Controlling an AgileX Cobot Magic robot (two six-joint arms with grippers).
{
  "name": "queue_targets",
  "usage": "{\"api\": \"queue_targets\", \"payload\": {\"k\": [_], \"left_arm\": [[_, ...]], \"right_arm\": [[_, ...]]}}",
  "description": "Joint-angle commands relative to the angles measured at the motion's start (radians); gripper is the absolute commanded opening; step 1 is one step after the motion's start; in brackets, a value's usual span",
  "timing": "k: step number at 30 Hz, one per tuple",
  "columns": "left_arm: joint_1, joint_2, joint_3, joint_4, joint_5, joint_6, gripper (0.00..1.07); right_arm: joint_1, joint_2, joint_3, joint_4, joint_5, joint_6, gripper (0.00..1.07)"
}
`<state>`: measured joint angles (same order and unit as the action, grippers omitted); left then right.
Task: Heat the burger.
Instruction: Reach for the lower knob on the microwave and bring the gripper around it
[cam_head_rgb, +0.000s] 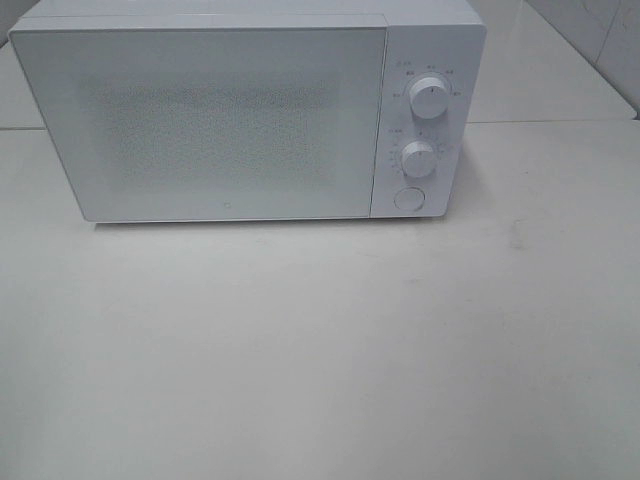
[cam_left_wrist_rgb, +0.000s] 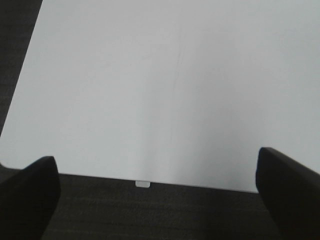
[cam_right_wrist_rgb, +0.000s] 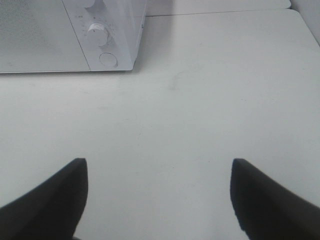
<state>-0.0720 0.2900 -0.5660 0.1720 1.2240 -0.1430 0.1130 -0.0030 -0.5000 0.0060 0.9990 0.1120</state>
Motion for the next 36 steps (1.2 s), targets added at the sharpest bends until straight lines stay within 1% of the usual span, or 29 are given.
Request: {"api": "queue_targets", "payload": {"k": [1,2,3,4,5,6,7,8,9,12,13,24,27,28,29,33,36], "left_arm": [[0.004,-0.083,0.005,-0.077,-0.031,0.082,0.98],[0.004,-0.083,0.005,-0.077,-0.031,0.082,0.98],[0.004,-0.135,0.007,-0.125,-0.057,0.131,0.95],[0.004,-0.185,0.014,-0.186,-0.085,0.192,0.91],[0.004,-0.185,0.014,-0.186,-0.085,0.192,0.91],[0.004,-0.202,0.017,-0.209,-0.103,0.214,0.89],[0.004,-0.202,0.017,-0.209,-0.103,0.214,0.89],[0.004,-0.234,0.046,-0.258,-0.148,0.238,0.87],[0.004,-0.246,0.049,-0.266,-0.155,0.244,0.87],[0.004,-0.250,0.048,-0.256,-0.155,0.245,0.86],[0.004,-0.250,0.048,-0.245,-0.156,0.232,0.86],[0.007,-0.250,0.048,-0.251,-0.156,0.230,0.86],[0.049,-0.256,0.048,-0.261,-0.156,0.230,0.86],[0.103,-0.271,0.048,-0.261,-0.156,0.230,0.86],[0.122,-0.283,0.048,-0.261,-0.156,0.230,0.86],[0.133,-0.324,0.048,-0.262,-0.156,0.230,0.86],[0.130,-0.292,0.048,-0.261,-0.157,0.230,0.86]], "right_arm": [[-0.005,-0.030,-0.001,-0.006,-0.007,0.009,0.76],[-0.005,-0.030,-0.001,-0.006,-0.007,0.009,0.76],[-0.005,-0.030,-0.001,-0.017,-0.005,0.009,0.76],[-0.005,-0.030,-0.001,-0.036,-0.003,0.009,0.76],[-0.005,-0.030,-0.001,-0.036,-0.003,0.009,0.76],[-0.005,-0.030,-0.001,-0.047,-0.002,0.009,0.76],[-0.005,-0.030,-0.001,-0.047,-0.002,0.009,0.76],[-0.005,-0.030,-0.001,-0.062,-0.002,0.009,0.76],[-0.005,-0.030,-0.001,-0.072,-0.002,0.010,0.76],[-0.005,-0.030,-0.001,-0.072,-0.001,0.010,0.76],[-0.005,-0.030,-0.001,-0.072,-0.001,0.010,0.76],[-0.005,-0.030,-0.001,-0.073,-0.001,0.010,0.76],[-0.005,-0.030,-0.001,-0.073,-0.001,0.010,0.76],[-0.005,-0.030,-0.001,-0.073,-0.001,0.010,0.76],[-0.005,-0.030,-0.001,-0.073,-0.001,0.010,0.76],[-0.005,-0.030,-0.001,-0.073,-0.001,0.010,0.76],[-0.005,-0.029,-0.001,-0.072,-0.001,0.008,0.76]]}}
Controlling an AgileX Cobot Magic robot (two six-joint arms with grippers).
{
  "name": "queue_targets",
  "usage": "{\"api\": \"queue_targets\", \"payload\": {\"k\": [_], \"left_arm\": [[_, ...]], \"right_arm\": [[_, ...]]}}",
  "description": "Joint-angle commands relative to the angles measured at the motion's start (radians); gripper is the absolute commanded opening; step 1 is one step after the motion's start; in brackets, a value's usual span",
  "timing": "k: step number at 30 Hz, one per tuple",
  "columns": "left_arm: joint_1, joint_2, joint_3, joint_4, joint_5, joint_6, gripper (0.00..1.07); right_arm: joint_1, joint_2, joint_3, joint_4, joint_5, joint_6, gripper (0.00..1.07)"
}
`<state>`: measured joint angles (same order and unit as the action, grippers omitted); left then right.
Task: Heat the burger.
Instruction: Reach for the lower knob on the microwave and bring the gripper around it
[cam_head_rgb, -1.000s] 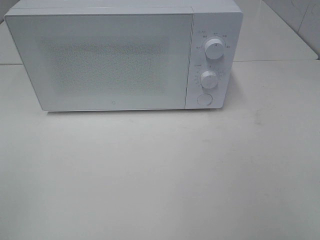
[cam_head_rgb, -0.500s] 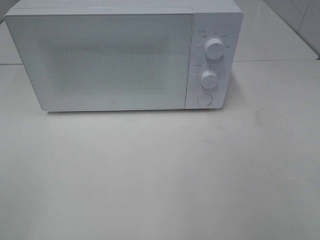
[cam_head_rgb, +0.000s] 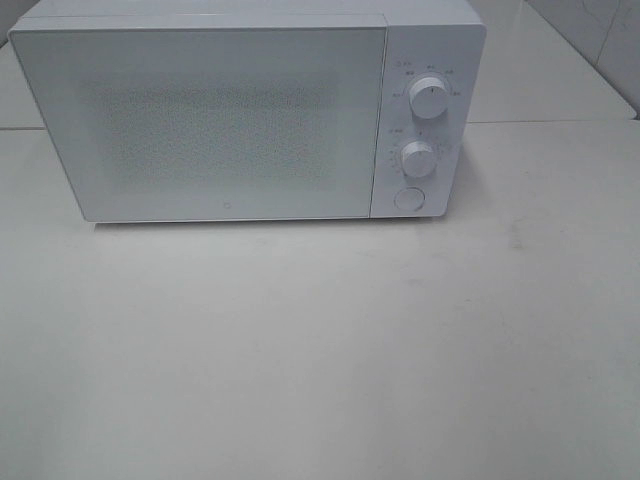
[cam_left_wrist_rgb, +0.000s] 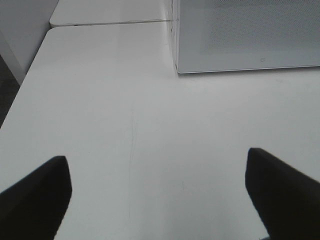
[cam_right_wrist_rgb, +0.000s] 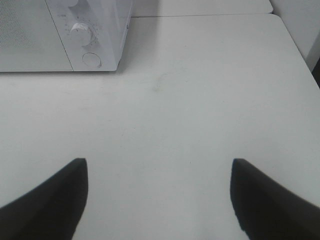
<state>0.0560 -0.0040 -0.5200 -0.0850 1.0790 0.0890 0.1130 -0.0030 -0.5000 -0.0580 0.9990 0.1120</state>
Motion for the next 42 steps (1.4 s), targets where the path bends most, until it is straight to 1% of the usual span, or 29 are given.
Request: {"api": "queue_targets", "payload": {"k": [1,15,17,18,19,20,21,22,23,24,25,26,31,37,39,41,42], "left_arm": [[0.002,0.008,0.002,-0.004,-0.012,-0.002,0.86],[0.002,0.022,0.002,-0.002,-0.012,-0.002,0.86],[0.002,0.022,0.002,0.008,-0.012,-0.013,0.86],[0.002,0.022,0.003,0.023,-0.012,-0.039,0.87],[0.002,0.022,0.003,0.033,-0.012,-0.052,0.88],[0.002,0.022,0.003,0.033,-0.012,-0.052,0.88],[0.002,0.026,0.003,0.048,-0.012,-0.071,0.92],[0.002,0.026,0.003,0.048,-0.012,-0.071,0.92],[0.002,0.029,0.003,0.058,-0.012,-0.089,0.93],[0.002,0.033,0.003,0.073,-0.012,-0.127,0.93],[0.002,0.033,0.003,0.073,-0.012,-0.127,0.93],[0.002,0.033,0.003,0.074,-0.012,-0.153,0.93],[0.002,0.033,0.003,0.074,-0.012,-0.152,0.93],[0.002,0.033,0.003,0.074,-0.012,-0.152,0.93],[0.002,0.033,0.003,0.074,-0.012,-0.152,0.93],[0.002,0.033,0.003,0.074,-0.012,-0.152,0.93],[0.002,0.033,0.003,0.074,-0.012,-0.152,0.93]], "right_arm": [[-0.005,-0.029,-0.001,-0.008,-0.001,0.008,0.76],[-0.005,-0.029,-0.001,-0.008,-0.001,0.009,0.76],[-0.005,-0.029,-0.001,-0.008,-0.001,0.009,0.76],[-0.005,-0.029,-0.001,-0.009,-0.001,0.013,0.76],[-0.005,-0.029,-0.001,-0.009,-0.001,0.013,0.76],[-0.005,-0.029,-0.001,-0.009,-0.001,0.013,0.76],[-0.005,-0.029,-0.001,-0.009,-0.001,0.013,0.76],[-0.005,-0.029,-0.001,-0.009,-0.001,0.013,0.76],[-0.005,-0.029,-0.001,-0.009,-0.001,0.013,0.76],[-0.005,-0.029,-0.001,-0.009,-0.001,0.013,0.76],[-0.005,-0.029,-0.001,-0.009,-0.001,0.013,0.76],[-0.005,-0.029,-0.001,-0.009,-0.001,0.015,0.76],[-0.005,-0.018,-0.016,-0.009,-0.024,0.018,0.76],[-0.005,0.055,-0.024,-0.008,-0.131,0.018,0.76],[-0.005,0.111,0.001,-0.010,-0.242,0.021,0.76],[-0.005,0.124,0.013,-0.010,-0.273,0.021,0.76],[-0.005,0.149,0.040,-0.010,-0.335,0.021,0.76]]}}
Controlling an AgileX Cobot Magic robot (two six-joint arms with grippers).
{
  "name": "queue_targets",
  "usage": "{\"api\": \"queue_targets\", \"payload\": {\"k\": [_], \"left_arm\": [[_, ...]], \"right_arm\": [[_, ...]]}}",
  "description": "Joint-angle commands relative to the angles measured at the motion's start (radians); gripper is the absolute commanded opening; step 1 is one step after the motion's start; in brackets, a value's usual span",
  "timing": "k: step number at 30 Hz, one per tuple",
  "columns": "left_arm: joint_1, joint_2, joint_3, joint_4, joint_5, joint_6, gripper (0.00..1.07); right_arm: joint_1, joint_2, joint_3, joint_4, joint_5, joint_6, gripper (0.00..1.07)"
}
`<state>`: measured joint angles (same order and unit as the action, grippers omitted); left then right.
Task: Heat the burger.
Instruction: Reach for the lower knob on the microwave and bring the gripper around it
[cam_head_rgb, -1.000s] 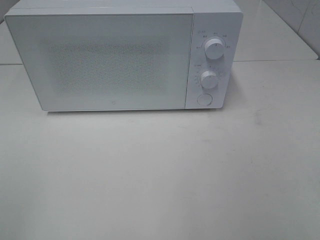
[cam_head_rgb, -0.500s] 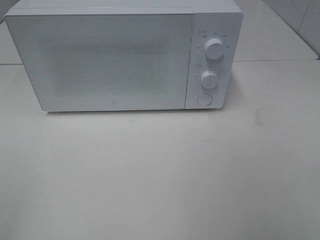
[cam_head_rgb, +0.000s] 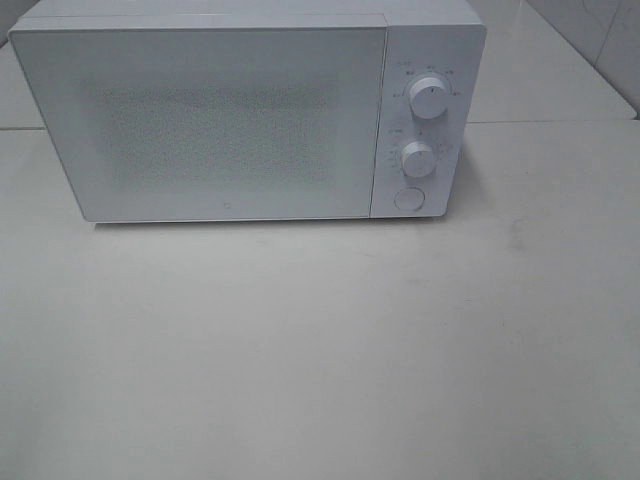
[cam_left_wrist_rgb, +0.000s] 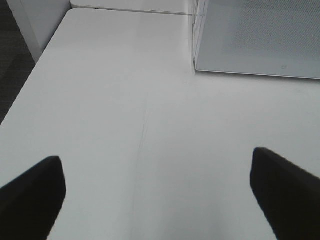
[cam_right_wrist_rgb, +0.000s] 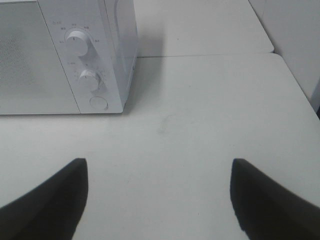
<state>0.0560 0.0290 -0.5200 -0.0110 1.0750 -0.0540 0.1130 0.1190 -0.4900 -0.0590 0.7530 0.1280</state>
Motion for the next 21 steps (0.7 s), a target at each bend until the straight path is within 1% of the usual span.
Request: {"api": "queue_targets", "payload": {"k": [1,3,5,6,7,8,9,11,14,16,17,19,21], "left_arm": [[0.002,0.000,0.003,0.000,-0.008,-0.009,0.93],[0.002,0.000,0.003,0.000,-0.008,-0.009,0.93],[0.002,0.000,0.003,0.000,-0.008,-0.009,0.93],[0.002,0.000,0.003,0.000,-0.008,-0.009,0.93],[0.002,0.000,0.003,0.000,-0.008,-0.009,0.93],[0.002,0.000,0.003,0.000,-0.008,-0.009,0.93],[0.002,0.000,0.003,0.000,-0.008,-0.009,0.93],[0.002,0.000,0.003,0.000,-0.008,-0.009,0.93],[0.002,0.000,0.003,0.000,-0.008,-0.009,0.93],[0.002,0.000,0.003,0.000,-0.008,-0.009,0.93],[0.002,0.000,0.003,0.000,-0.008,-0.009,0.93],[0.002,0.000,0.003,0.000,-0.008,-0.009,0.93],[0.002,0.000,0.003,0.000,-0.008,-0.009,0.93]], "right_arm": [[-0.005,0.027,0.030,-0.009,-0.089,0.005,0.76],[-0.005,0.039,0.047,-0.008,-0.128,0.005,0.76],[-0.005,0.067,0.099,-0.008,-0.216,0.005,0.76],[-0.005,0.067,0.099,-0.008,-0.216,0.005,0.76],[-0.005,0.082,0.129,-0.008,-0.289,0.005,0.76],[-0.005,0.088,0.142,-0.008,-0.320,0.005,0.76],[-0.005,0.088,0.142,-0.008,-0.320,0.005,0.76],[-0.005,0.136,0.190,-0.008,-0.441,0.005,0.76],[-0.005,0.148,0.197,-0.008,-0.467,0.005,0.76],[-0.005,0.218,0.211,-0.008,-0.549,0.005,0.76],[-0.005,0.218,0.211,-0.008,-0.549,0.005,0.76],[-0.005,0.287,0.214,-0.008,-0.605,0.005,0.76],[-0.005,0.306,0.214,-0.008,-0.623,0.005,0.76]]}}
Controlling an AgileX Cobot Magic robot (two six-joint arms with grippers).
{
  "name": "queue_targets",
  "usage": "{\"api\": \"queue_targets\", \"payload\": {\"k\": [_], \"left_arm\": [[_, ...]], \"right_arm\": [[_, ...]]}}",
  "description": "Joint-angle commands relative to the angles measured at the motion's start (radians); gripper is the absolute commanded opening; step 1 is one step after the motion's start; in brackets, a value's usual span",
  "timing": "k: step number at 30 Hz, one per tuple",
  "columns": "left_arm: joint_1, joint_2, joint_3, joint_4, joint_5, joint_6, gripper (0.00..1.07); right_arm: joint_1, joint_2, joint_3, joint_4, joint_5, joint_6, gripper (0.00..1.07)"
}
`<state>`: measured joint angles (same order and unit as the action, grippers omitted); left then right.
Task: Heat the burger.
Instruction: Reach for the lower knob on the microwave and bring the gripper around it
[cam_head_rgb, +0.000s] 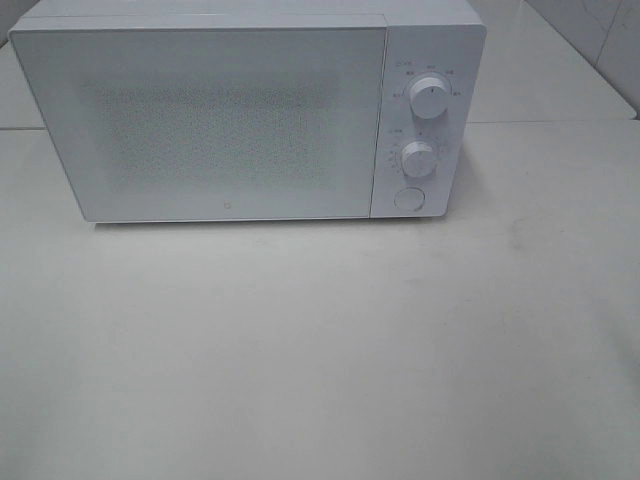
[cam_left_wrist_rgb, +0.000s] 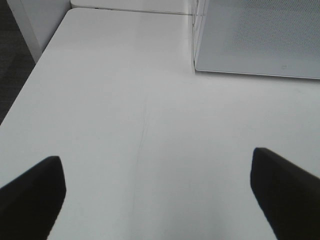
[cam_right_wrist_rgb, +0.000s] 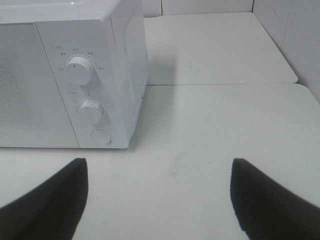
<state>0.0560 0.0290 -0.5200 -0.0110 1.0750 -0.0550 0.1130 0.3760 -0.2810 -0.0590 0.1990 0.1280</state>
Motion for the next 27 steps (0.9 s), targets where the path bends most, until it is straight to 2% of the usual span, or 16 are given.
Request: {"api": "queue_targets", "payload": {"k": [1,6,27], "left_arm": [[0.002,0.000,0.003,0.000,-0.008,-0.008,0.93],[0.002,0.000,0.003,0.000,-0.008,-0.008,0.93],[0.002,0.000,0.003,0.000,-0.008,-0.008,0.93]], "right_arm": [[-0.005,0.049,0.005,-0.008,-0.069,0.005,0.76],[-0.005,0.203,0.005,-0.008,-0.209,0.005,0.76],[-0.005,0.580,0.005,-0.007,-0.698,0.031,0.76]]}}
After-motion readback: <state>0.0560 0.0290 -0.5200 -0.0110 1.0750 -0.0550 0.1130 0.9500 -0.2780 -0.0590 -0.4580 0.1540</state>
